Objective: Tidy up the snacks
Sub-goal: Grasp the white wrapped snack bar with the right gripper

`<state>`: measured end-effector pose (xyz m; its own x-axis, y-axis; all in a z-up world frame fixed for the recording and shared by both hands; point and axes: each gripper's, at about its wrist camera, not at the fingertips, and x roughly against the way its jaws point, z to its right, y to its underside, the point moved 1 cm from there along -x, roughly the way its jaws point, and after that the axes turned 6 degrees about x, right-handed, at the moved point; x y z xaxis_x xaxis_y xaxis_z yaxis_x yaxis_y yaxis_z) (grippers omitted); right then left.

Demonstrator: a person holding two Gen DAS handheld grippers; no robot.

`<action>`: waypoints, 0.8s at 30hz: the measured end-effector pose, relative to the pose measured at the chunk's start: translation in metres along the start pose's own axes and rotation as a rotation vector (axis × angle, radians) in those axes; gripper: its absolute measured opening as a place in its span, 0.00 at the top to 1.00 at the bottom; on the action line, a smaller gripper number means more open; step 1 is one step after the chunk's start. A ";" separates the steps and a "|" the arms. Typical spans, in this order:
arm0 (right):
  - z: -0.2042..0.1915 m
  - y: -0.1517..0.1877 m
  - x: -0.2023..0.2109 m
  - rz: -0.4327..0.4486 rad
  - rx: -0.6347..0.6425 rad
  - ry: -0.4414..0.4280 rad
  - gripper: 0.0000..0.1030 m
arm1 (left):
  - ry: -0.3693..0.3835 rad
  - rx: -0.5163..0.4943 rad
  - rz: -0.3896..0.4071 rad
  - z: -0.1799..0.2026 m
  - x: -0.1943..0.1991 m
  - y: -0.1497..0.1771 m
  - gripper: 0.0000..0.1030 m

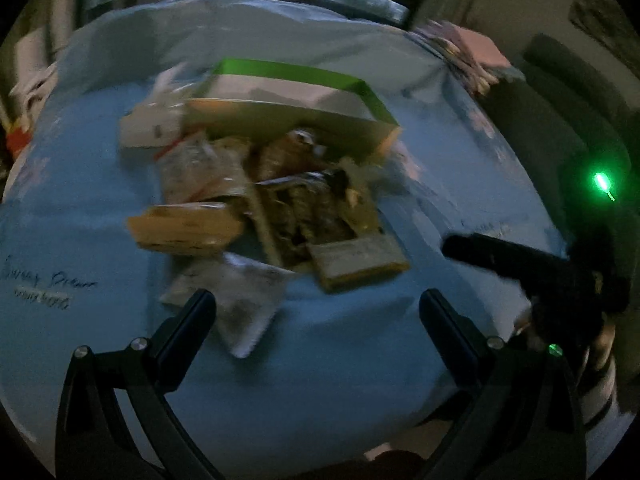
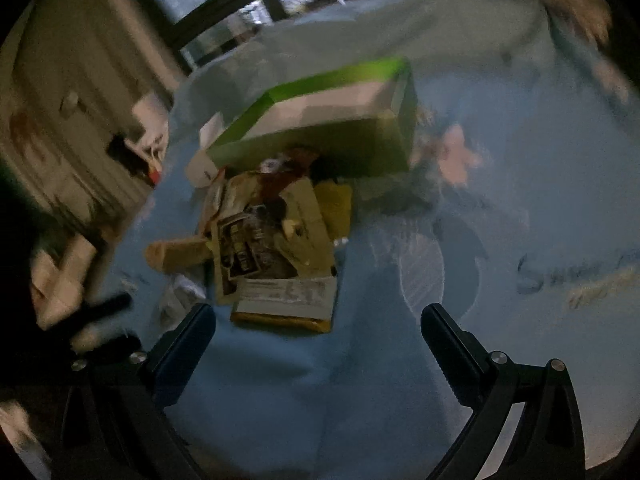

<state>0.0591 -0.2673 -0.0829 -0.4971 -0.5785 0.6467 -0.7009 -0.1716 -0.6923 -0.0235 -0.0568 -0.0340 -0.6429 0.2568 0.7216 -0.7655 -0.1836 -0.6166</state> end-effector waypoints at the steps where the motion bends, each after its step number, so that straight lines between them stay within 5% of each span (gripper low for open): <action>1: 0.007 0.002 -0.004 -0.007 -0.033 -0.029 0.00 | 0.009 -0.013 -0.002 0.004 -0.002 0.001 0.03; 5: 0.018 0.006 -0.016 -0.016 -0.098 -0.110 0.00 | 0.029 -0.080 -0.013 0.019 -0.016 0.001 0.10; 8: 0.015 0.004 -0.027 -0.031 -0.106 -0.152 0.03 | 0.035 -0.117 -0.053 0.025 -0.032 -0.002 0.29; 13: 0.013 -0.001 -0.045 -0.060 -0.126 -0.263 0.11 | 0.056 -0.136 -0.105 0.027 -0.056 -0.008 0.39; 24: 0.015 -0.011 -0.062 -0.073 -0.234 -0.494 0.13 | 0.076 -0.045 -0.188 0.010 -0.074 -0.007 0.40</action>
<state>0.1052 -0.2417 -0.1201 -0.1829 -0.8868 0.4244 -0.8477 -0.0764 -0.5249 0.0292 -0.0844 -0.0797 -0.4834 0.3541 0.8006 -0.8690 -0.0838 -0.4876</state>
